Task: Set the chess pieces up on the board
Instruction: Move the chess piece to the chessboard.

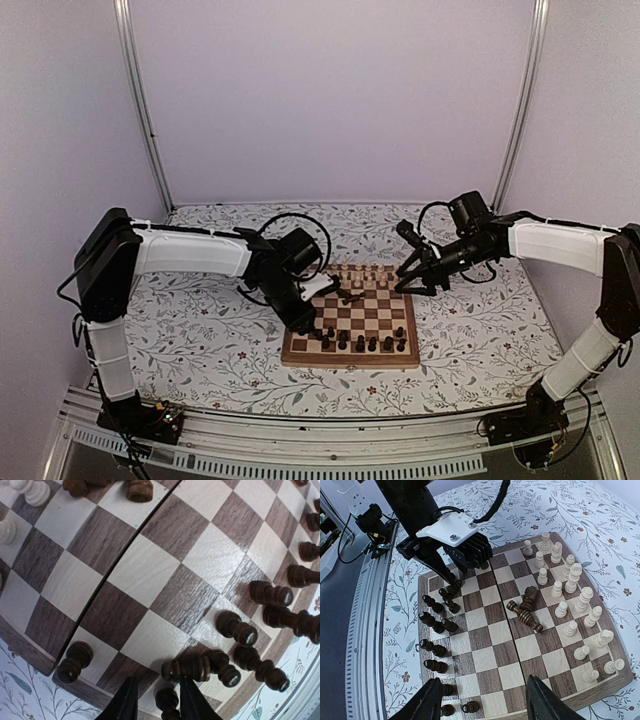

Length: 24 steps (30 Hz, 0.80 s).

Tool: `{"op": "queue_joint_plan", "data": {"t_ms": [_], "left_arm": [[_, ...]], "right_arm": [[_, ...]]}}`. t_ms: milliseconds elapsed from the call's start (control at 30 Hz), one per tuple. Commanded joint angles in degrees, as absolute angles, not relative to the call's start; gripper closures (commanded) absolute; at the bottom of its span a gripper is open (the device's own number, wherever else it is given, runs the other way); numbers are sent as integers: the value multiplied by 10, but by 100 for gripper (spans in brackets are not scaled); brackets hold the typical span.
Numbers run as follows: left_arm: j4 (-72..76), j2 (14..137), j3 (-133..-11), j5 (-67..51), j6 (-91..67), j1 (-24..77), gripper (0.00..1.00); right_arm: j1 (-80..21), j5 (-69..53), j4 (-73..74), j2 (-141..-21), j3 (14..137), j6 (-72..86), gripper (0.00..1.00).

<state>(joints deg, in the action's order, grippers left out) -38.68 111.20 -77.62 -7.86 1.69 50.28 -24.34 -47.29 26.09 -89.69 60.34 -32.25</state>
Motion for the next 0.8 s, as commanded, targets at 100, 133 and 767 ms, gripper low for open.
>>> {"op": "queue_joint_plan", "data": {"t_ms": [100,133,767], "left_arm": [[-393,1129,-796,-84,22,497,71],[-392,1130,-798,-85,21,497,71],[-365,1115,-814,-77,-23,485,74]], "right_arm": [[-239,-486,271,-891,603,-329,41],[-240,-486,271,-891,603,-329,41],[-238,-490,274,-896,603,-330,41]]}}
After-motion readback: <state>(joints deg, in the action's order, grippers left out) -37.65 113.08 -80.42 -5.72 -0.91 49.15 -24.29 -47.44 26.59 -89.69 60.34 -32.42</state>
